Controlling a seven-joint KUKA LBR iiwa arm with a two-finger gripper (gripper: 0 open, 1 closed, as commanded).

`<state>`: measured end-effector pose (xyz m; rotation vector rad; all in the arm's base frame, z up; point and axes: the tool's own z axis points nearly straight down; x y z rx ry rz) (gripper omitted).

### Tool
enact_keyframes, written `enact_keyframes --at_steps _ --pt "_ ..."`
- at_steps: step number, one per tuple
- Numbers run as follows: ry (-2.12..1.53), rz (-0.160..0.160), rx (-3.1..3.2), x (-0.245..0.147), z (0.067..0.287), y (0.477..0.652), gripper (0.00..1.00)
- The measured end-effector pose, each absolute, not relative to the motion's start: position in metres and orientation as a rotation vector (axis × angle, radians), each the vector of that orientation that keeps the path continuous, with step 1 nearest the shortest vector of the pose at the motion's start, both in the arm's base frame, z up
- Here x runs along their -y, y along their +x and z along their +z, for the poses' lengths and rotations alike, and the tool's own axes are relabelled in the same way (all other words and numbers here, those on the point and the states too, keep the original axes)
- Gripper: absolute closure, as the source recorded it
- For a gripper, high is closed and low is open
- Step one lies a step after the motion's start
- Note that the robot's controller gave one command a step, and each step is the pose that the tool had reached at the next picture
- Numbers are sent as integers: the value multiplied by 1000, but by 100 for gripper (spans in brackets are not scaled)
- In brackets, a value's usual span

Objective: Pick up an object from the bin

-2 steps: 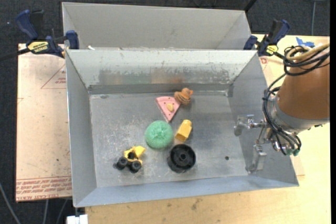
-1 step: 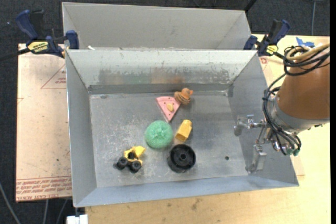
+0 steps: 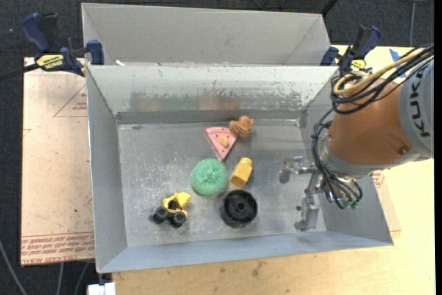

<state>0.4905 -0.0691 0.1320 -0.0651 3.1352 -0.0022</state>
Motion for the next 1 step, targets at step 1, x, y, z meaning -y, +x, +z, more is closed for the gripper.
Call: enact_keyframes --at_steps 1 --pt "-374 7 -3113 46 90 488 0"
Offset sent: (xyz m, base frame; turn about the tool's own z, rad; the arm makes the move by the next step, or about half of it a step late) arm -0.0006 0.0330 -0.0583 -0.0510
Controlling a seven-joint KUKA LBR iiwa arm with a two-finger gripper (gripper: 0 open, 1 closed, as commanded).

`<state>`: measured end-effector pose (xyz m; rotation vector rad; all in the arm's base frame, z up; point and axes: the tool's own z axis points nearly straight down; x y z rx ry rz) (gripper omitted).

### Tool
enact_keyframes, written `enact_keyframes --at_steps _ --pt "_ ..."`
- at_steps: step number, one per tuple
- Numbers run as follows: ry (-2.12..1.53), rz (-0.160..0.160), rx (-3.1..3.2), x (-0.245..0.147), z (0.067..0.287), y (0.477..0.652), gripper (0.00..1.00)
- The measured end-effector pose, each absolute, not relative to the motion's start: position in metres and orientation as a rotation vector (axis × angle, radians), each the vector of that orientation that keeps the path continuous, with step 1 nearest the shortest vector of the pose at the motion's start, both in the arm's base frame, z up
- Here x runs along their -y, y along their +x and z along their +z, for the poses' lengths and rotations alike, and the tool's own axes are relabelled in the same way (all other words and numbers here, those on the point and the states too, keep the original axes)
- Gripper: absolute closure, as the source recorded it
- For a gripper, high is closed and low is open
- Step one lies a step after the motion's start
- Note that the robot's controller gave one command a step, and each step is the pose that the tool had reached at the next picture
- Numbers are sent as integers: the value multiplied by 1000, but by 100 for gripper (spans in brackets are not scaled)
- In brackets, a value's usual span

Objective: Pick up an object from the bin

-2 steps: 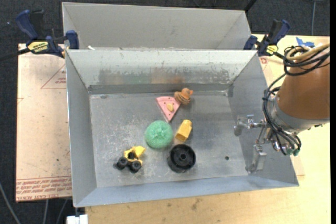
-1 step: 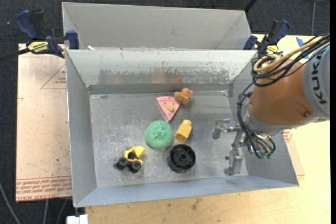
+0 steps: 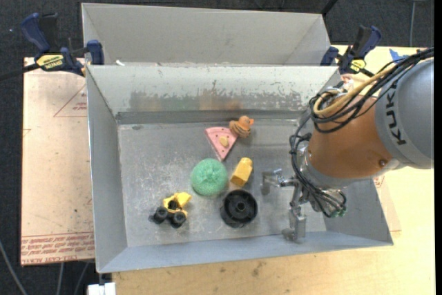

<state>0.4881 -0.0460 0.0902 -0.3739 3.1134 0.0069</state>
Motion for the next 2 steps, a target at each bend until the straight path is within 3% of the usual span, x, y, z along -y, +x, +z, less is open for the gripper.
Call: enact_keyframes --at_steps 2 --pt "-173 1 -3131 31 74 492 0"
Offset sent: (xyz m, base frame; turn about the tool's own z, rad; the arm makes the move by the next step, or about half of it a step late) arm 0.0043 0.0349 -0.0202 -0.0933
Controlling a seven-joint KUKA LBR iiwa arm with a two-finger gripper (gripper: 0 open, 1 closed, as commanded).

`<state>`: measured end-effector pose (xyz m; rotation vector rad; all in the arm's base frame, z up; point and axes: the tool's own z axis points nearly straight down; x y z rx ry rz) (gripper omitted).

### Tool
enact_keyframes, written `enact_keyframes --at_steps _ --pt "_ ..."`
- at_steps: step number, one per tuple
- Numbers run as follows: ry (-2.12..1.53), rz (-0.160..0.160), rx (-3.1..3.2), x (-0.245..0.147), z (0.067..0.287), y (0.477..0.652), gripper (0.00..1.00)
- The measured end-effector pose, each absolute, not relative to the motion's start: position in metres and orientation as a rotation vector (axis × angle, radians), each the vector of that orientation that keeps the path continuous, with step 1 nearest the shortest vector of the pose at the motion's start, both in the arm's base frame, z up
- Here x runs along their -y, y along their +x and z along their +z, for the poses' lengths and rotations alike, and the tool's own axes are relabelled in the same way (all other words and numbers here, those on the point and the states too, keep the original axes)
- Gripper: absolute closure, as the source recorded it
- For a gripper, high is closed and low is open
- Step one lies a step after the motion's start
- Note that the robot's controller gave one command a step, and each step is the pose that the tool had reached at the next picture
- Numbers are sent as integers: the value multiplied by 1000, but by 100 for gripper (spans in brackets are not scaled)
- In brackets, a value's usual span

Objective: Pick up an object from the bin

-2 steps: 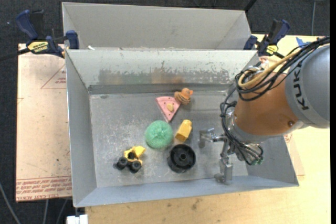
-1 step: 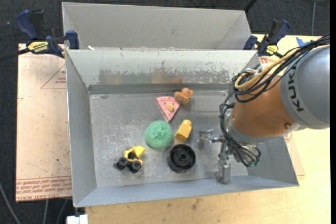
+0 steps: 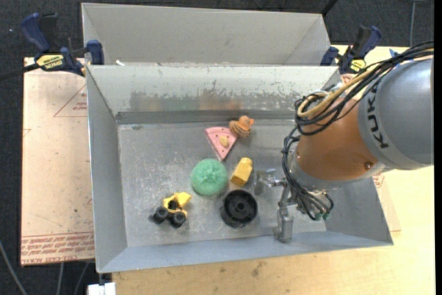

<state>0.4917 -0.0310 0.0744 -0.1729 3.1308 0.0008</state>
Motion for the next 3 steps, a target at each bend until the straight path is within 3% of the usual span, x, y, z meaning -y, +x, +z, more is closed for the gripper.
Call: enact_keyframes --at_steps 1,3 --pt "-492 0 -3091 20 73 490 0" --pt "-147 2 -3134 -16 71 499 0"
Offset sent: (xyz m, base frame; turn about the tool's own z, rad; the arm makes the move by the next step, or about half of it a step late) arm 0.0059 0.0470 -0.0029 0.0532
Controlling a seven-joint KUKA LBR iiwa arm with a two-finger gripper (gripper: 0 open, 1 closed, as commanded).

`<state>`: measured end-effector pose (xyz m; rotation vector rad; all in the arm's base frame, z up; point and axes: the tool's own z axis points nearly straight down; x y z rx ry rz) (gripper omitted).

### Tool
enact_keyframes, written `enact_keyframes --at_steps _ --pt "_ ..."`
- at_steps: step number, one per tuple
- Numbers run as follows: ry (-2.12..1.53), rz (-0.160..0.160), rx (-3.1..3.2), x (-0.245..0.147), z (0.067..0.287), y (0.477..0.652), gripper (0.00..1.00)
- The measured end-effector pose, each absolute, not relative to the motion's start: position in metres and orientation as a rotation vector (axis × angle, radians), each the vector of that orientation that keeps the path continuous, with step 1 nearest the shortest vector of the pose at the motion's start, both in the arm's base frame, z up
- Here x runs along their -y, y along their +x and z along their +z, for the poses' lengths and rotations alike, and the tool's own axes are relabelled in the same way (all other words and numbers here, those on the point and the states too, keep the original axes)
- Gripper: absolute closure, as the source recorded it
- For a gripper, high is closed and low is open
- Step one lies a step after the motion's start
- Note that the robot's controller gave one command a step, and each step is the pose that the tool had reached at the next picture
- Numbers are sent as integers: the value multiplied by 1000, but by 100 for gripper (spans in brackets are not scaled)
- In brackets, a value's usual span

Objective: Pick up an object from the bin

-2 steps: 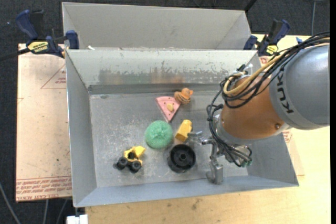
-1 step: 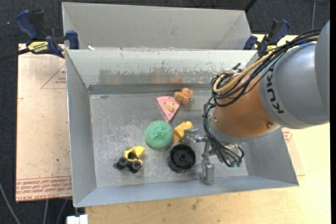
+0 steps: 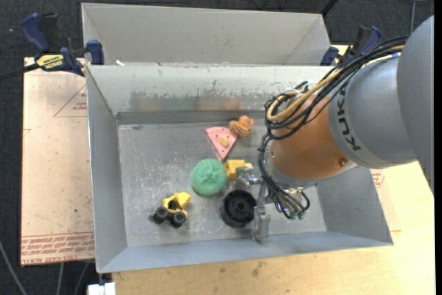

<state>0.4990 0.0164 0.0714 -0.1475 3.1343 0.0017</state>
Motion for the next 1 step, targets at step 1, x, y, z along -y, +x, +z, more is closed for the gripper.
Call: enact_keyframes --at_steps 1 --pt "-562 2 -3085 -31 73 501 0"
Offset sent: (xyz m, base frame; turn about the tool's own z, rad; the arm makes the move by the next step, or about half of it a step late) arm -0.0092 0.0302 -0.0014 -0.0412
